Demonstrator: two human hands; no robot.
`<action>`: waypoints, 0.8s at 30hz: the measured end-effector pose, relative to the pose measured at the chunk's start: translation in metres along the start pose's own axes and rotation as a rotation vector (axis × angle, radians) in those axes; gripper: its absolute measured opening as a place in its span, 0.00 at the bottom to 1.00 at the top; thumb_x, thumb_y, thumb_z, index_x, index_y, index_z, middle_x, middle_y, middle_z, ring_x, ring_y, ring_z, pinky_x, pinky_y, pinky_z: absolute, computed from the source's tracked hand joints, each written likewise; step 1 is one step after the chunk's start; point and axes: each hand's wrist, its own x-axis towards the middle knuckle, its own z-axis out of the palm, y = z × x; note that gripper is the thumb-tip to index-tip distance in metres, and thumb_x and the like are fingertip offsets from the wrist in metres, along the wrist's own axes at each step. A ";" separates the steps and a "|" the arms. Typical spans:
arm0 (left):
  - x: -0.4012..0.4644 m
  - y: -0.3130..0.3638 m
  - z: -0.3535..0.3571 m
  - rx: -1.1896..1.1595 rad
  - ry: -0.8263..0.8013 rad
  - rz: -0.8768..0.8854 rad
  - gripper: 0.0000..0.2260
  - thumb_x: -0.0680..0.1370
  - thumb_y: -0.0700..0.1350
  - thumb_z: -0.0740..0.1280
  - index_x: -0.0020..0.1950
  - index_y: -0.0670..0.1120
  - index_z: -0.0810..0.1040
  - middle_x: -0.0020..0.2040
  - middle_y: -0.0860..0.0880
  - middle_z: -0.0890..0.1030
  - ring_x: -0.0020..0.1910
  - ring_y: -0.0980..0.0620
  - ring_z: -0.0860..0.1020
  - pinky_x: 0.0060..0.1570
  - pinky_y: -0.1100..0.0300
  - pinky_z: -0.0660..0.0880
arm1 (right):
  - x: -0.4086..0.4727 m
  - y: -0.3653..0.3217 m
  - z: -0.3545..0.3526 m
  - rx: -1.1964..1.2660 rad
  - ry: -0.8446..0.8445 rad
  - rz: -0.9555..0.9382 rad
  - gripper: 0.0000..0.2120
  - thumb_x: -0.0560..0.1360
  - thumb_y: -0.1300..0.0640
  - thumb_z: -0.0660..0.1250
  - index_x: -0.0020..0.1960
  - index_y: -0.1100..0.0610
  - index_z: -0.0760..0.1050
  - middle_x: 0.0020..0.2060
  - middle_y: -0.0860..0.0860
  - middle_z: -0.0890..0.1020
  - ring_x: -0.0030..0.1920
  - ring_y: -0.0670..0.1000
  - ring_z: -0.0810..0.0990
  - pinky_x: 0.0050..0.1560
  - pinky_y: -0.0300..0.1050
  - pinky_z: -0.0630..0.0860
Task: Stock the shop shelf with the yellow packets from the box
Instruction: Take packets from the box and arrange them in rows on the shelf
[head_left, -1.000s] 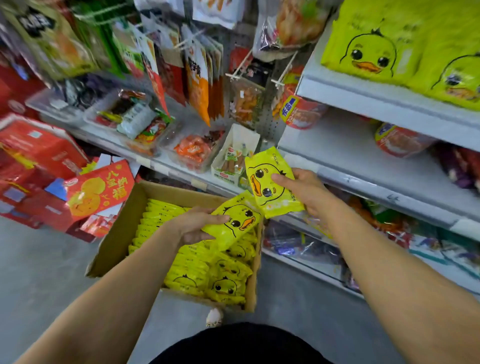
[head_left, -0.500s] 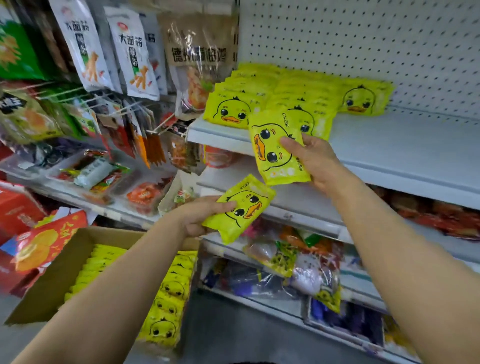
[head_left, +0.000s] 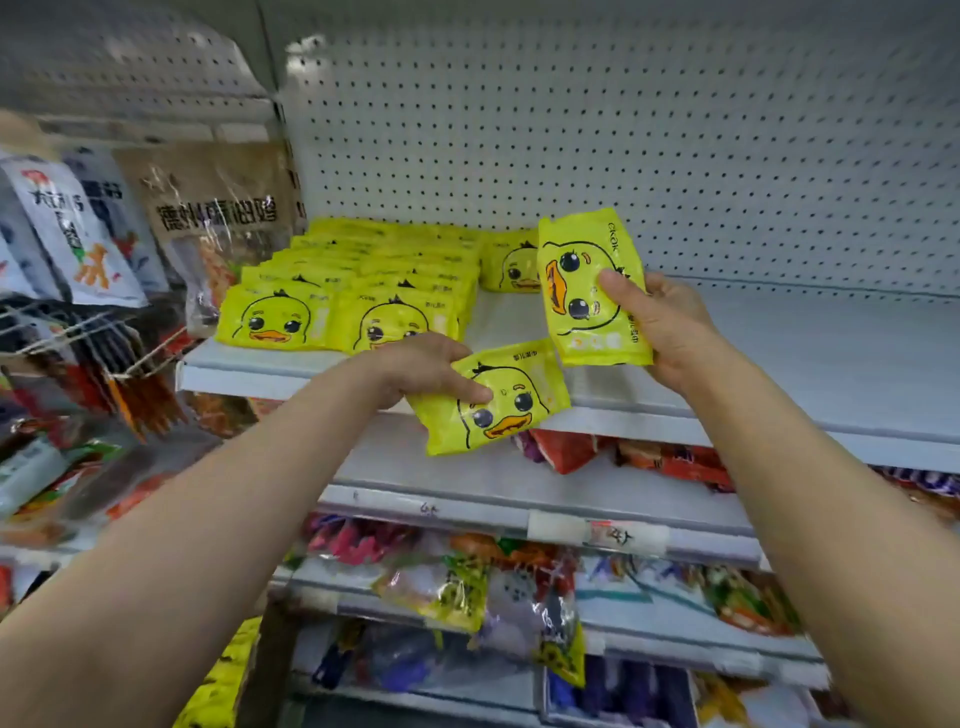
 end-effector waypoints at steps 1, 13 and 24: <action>0.014 0.011 -0.003 0.057 -0.001 0.008 0.15 0.70 0.43 0.77 0.55 0.44 0.81 0.48 0.47 0.86 0.46 0.49 0.84 0.48 0.55 0.81 | 0.004 -0.003 -0.008 0.003 0.009 -0.009 0.06 0.75 0.58 0.72 0.51 0.57 0.80 0.41 0.52 0.87 0.40 0.51 0.86 0.42 0.50 0.84; 0.158 0.089 -0.036 0.559 0.007 0.156 0.25 0.69 0.50 0.78 0.64 0.47 0.77 0.65 0.48 0.77 0.63 0.46 0.74 0.59 0.57 0.72 | 0.069 -0.018 -0.065 -0.050 0.133 -0.066 0.33 0.59 0.47 0.79 0.59 0.61 0.79 0.50 0.57 0.86 0.46 0.56 0.86 0.40 0.52 0.83; 0.234 0.090 -0.071 0.786 0.046 0.243 0.26 0.70 0.50 0.77 0.66 0.48 0.75 0.62 0.50 0.76 0.61 0.48 0.75 0.59 0.57 0.72 | 0.134 -0.003 -0.054 -0.073 0.167 -0.086 0.12 0.74 0.56 0.74 0.56 0.58 0.81 0.49 0.57 0.86 0.47 0.56 0.86 0.46 0.54 0.83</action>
